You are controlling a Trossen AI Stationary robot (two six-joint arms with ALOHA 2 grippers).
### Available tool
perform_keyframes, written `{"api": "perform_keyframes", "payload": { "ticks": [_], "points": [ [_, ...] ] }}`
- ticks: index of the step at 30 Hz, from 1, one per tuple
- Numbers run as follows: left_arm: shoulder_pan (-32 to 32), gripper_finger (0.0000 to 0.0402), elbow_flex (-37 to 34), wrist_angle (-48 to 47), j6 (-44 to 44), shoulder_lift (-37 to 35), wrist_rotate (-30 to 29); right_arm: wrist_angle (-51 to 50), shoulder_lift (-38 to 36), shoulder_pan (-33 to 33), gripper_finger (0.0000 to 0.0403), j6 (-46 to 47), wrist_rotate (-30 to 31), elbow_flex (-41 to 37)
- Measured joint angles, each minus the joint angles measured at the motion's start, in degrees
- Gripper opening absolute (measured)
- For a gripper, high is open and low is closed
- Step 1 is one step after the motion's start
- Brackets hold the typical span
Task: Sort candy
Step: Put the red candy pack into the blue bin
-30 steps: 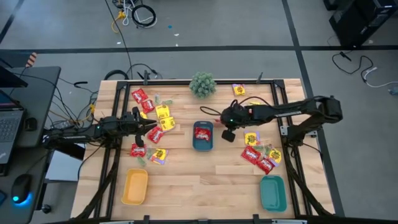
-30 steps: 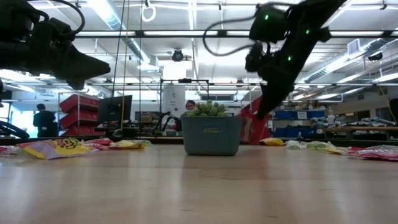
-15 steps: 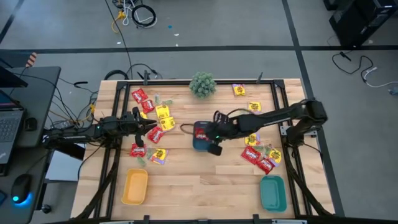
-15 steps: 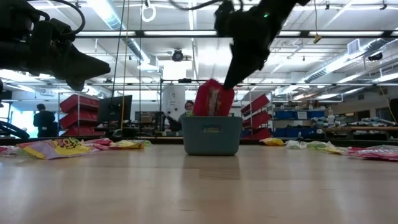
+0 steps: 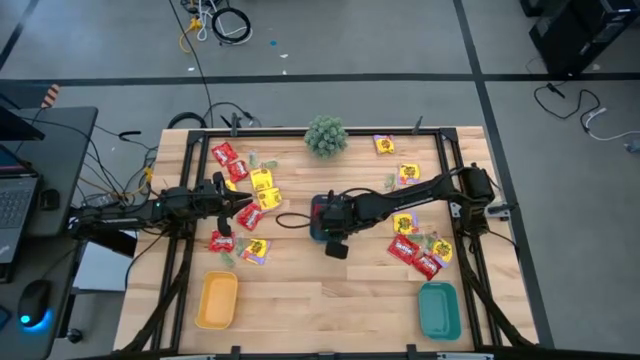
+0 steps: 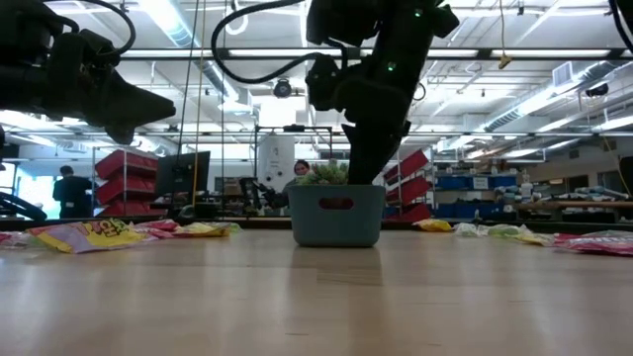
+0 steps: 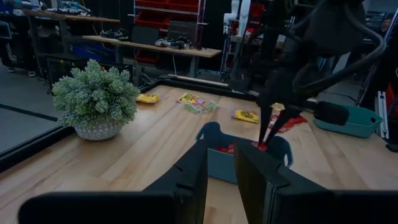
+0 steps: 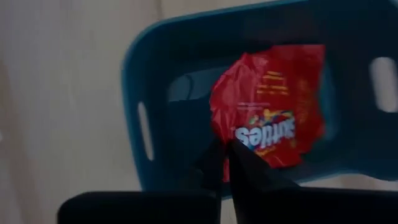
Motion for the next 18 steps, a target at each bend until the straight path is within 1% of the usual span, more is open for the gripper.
{"api": "perform_keyframes", "payload": {
  "ticks": [3,10,12,14,15,16,18],
  "points": [
    [0.0,0.008,0.0,0.0,-0.3,0.0,0.0,0.1,-0.4,0.0,0.0051,-0.2,-0.8,0.0],
    [0.0,0.008,0.0,0.1,-0.4,0.0,0.0,0.2,-2.9,0.0,0.0153,-0.6,-1.5,0.0],
    [0.0,0.008,0.0,0.1,-0.4,0.0,0.0,-0.1,-3.9,-0.4,0.0171,-1.1,-1.5,0.0],
    [0.0,0.008,0.0,0.1,-0.4,0.0,0.0,-0.1,-4.3,-1.4,0.0168,-1.6,-1.4,0.1],
    [0.0,0.008,0.0,0.1,-0.4,0.0,0.0,-0.1,-4.2,-2.1,0.0157,-2.1,-1.4,0.1],
    [0.0,0.008,0.0,0.1,-0.4,0.0,0.0,0.0,-3.6,-2.7,0.0141,-2.9,-1.5,0.1],
    [0.0,0.008,0.0,0.0,-0.4,0.0,0.0,0.9,-2.2,-4.3,0.0094,-4.5,-2.0,0.1]
  ]
}}
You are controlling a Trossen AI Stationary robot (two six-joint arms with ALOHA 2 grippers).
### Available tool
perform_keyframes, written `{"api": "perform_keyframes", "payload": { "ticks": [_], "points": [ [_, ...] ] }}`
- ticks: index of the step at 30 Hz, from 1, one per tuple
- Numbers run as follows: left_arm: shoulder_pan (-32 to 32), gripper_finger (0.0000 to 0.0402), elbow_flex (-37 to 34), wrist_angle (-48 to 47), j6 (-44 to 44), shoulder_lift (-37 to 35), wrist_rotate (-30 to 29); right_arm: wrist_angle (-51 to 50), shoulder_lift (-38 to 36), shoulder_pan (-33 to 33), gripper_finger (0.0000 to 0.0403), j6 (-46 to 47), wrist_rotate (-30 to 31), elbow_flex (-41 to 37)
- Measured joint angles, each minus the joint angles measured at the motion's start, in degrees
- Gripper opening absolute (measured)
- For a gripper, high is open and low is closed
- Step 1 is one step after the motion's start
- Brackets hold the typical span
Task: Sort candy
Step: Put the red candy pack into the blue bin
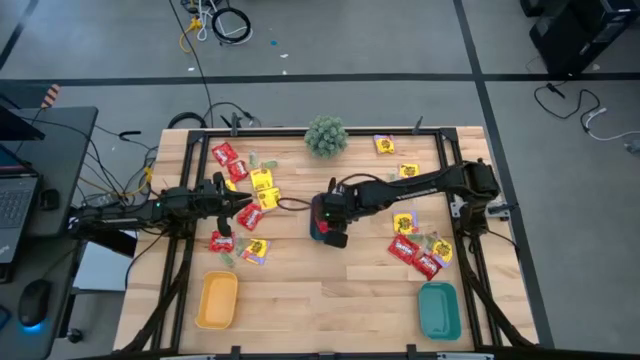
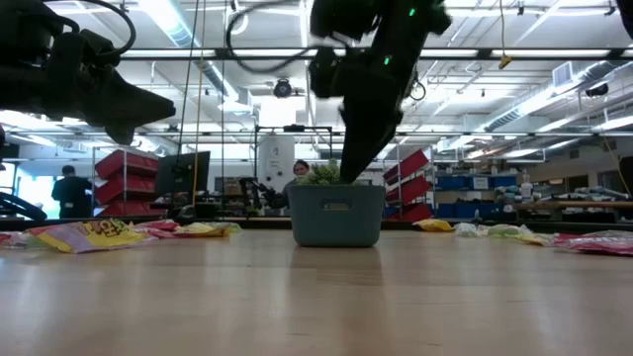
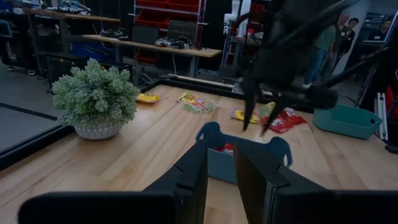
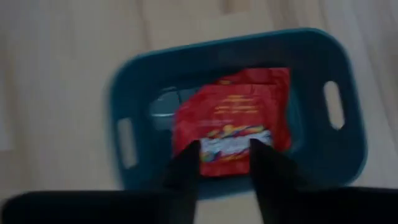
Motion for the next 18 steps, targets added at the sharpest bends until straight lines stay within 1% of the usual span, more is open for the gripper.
{"api": "perform_keyframes", "payload": {
  "ticks": [2,3,4,7,10,14,18],
  "points": [
    [0.0,0.008,0.0,0.0,-0.1,0.1,0.0,1.0,1.6,-1.3,0.0037,-1.4,-1.0,0.0],
    [0.0,0.008,0.0,0.0,-0.2,0.3,0.0,1.5,2.4,-1.9,0.0019,-2.2,-1.1,-0.1],
    [0.0,0.008,0.0,0.0,-0.4,0.5,0.0,2.2,3.2,-2.3,0.0012,-2.9,-1.3,-0.1],
    [0.0,0.008,0.0,0.0,-1.3,1.6,0.0,4.1,5.4,-3.4,0.0017,-3.8,-4.3,-0.1],
    [0.0,0.008,0.0,0.0,-1.5,3.1,0.0,5.6,6.7,-3.4,0.0007,-4.3,-5.9,-0.1],
    [0.0,0.008,0.0,0.3,-1.5,5.0,0.0,6.4,7.1,-2.7,0.0005,-4.3,-6.1,-0.1],
    [0.0,0.008,0.0,0.7,-1.5,6.3,-0.1,7.6,5.1,-1.9,0.0007,-4.1,-5.8,-0.1]
  ]
}}
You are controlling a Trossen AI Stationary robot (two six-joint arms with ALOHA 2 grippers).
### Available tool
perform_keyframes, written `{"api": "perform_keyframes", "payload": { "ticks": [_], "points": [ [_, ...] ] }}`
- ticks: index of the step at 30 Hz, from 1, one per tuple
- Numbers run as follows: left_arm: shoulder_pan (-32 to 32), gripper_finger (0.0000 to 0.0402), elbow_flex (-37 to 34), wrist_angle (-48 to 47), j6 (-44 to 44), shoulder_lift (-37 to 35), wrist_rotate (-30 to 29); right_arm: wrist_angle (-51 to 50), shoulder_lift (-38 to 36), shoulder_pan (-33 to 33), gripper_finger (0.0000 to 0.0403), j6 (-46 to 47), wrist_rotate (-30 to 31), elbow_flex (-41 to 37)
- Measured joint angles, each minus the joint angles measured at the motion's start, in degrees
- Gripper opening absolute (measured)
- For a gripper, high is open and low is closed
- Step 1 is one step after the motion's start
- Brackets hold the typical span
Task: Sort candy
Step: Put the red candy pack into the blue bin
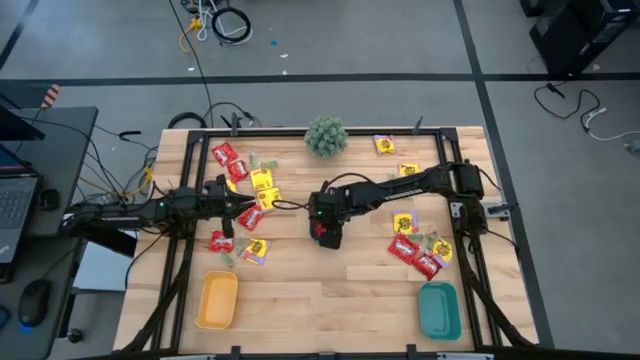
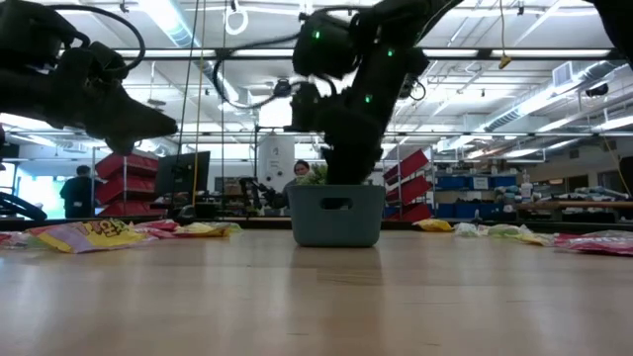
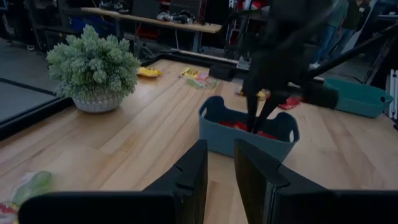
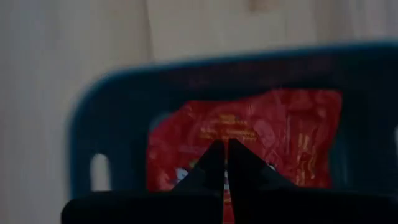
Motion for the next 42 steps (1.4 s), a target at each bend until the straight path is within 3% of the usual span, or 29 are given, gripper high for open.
{"api": "perform_keyframes", "payload": {
  "ticks": [7,12,19,25,34,42],
  "points": [
    [0.0,0.008,0.0,0.5,-1.1,0.2,0.0,-2.5,-7.8,1.8,0.0024,1.1,1.7,0.0],
    [0.0,0.008,0.0,0.6,-1.3,0.2,0.0,-10.7,-12.5,4.9,0.0056,5.5,2.9,0.0],
    [0.0,0.008,0.0,0.8,-1.3,0.2,0.0,-25.8,-13.2,11.1,0.0114,15.1,5.4,-0.1],
    [0.0,0.008,0.0,0.8,-1.5,0.2,0.0,-30.4,-14.3,14.8,0.0158,23.4,4.5,-5.8],
    [0.0,0.008,0.0,0.8,-2.4,0.2,0.9,-28.7,-19.9,15.8,0.0179,31.1,1.6,-19.5],
    [0.0,0.008,0.0,-0.3,-3.1,0.2,1.0,-18.8,-26.7,13.1,0.0177,33.3,-0.1,-31.5]
  ]
}}
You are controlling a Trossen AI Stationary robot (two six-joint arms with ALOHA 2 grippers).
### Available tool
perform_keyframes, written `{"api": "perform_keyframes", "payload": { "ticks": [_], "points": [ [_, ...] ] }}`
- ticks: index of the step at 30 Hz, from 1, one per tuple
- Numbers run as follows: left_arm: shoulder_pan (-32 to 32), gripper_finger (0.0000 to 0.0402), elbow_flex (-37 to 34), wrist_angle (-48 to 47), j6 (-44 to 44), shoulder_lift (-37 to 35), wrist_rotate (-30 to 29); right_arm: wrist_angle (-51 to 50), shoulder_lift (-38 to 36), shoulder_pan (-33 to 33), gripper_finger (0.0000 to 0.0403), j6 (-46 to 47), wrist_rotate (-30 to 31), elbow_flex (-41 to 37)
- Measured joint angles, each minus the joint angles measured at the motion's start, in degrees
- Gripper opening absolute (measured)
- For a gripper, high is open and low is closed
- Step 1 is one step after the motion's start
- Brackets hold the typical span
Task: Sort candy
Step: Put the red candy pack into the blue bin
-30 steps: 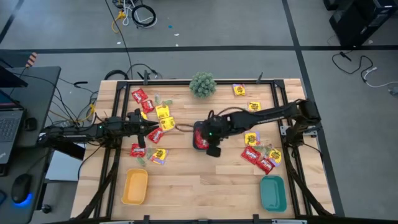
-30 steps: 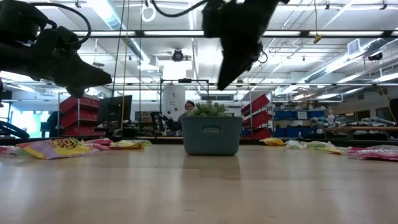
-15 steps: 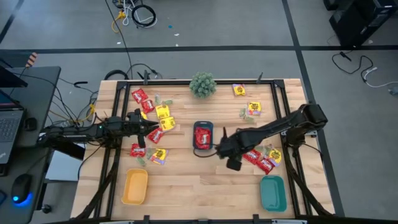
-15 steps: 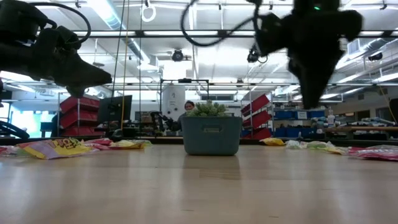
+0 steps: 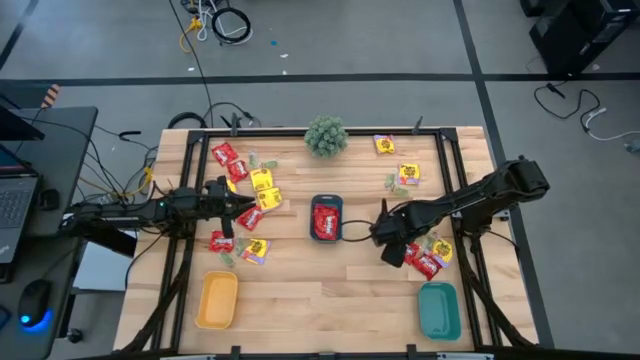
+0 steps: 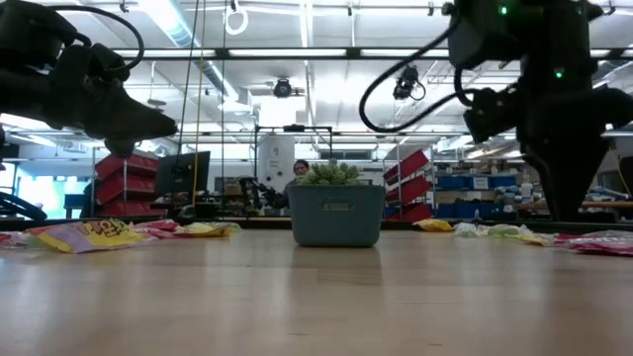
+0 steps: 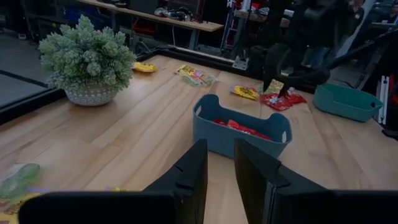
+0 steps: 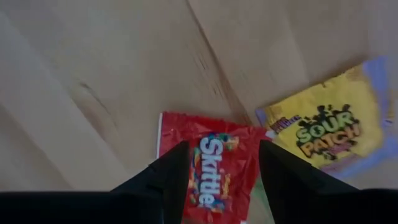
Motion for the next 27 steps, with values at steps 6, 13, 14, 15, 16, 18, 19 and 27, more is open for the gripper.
{"api": "perform_keyframes", "payload": {
  "ticks": [6,13,14,15,16,18,19,27],
  "points": [
    [0.0,0.008,0.0,-0.1,-1.1,0.0,0.2,8.4,-0.8,-0.6,0.0161,0.1,-3.0,-5.4],
    [0.0,0.008,0.0,-0.1,-1.4,0.0,0.2,9.5,-0.6,-0.6,0.0098,-0.1,-1.3,-6.8],
    [0.0,0.008,0.0,-0.1,-1.6,0.0,0.2,9.6,-0.6,-0.6,0.0082,-0.2,-1.2,-6.8],
    [0.0,0.008,0.0,-0.1,-1.7,0.0,0.2,9.7,-0.6,-0.6,0.0064,-0.4,-1.2,-6.8],
    [0.0,0.008,0.0,-0.1,-1.7,0.0,0.2,9.7,-0.5,-0.6,0.0046,-0.6,-1.2,-6.8],
    [0.0,0.008,0.0,-0.1,-2.1,0.0,0.2,9.8,-0.5,-0.6,0.0013,-1.7,-1.2,-6.8],
    [0.0,0.008,0.0,-0.1,-2.2,0.0,0.2,10.0,-0.5,-0.6,0.0007,-2.0,-1.2,-6.8],
    [0.0,0.008,0.0,-0.1,-2.3,0.0,0.2,11.8,-0.4,-1.0,0.0002,-4.7,0.7,-3.6]
  ]
}}
